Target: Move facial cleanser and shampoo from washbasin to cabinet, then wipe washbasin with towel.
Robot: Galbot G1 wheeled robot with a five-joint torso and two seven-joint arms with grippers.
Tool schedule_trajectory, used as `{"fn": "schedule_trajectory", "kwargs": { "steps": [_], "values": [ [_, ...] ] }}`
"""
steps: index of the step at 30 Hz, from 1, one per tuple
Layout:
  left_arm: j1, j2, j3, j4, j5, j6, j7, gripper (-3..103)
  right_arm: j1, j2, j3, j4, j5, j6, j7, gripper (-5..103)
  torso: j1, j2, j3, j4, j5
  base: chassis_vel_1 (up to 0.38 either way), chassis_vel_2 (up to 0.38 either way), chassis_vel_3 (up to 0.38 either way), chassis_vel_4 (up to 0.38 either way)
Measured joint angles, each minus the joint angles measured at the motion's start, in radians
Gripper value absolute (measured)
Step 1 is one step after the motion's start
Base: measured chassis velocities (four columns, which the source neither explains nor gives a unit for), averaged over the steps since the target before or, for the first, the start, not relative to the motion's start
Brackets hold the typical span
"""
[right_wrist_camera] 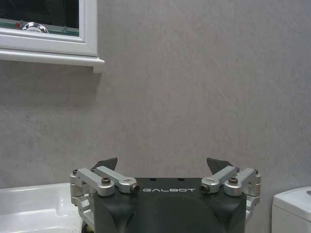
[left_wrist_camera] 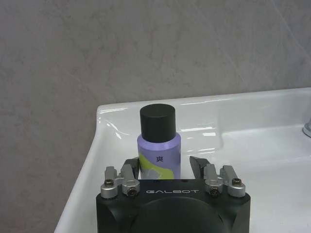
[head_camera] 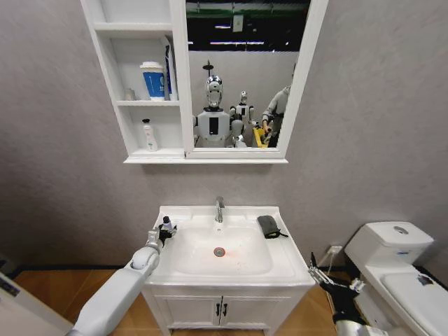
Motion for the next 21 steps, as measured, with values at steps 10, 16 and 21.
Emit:
{"fn": "schedule_trajectory", "kwargs": {
  "steps": [10,16,21],
  "values": [
    [0.025,0.033,-0.027,-0.050,-0.016,0.002,-0.008,43,0.002,-0.001,-0.003,-0.001,-0.003,-0.002,0.002,100,0.000,0.000,0.000,0.0000,-0.0001,0.000,0.000,0.000,0.000],
    [0.090,0.200,-0.061,-0.328,-0.099,0.067,-0.109,43,0.000,0.004,-0.007,0.003,-0.013,-0.004,0.007,100,0.000,0.000,0.000,0.0001,-0.0007,0.000,0.000,0.000,0.000],
    [0.028,0.431,-0.104,-0.682,-0.374,0.259,-0.290,43,0.004,0.001,-0.020,0.018,-0.019,-0.012,0.011,100,0.000,0.000,0.000,0.0001,-0.0001,0.000,0.000,0.000,0.000]
  ]
}}
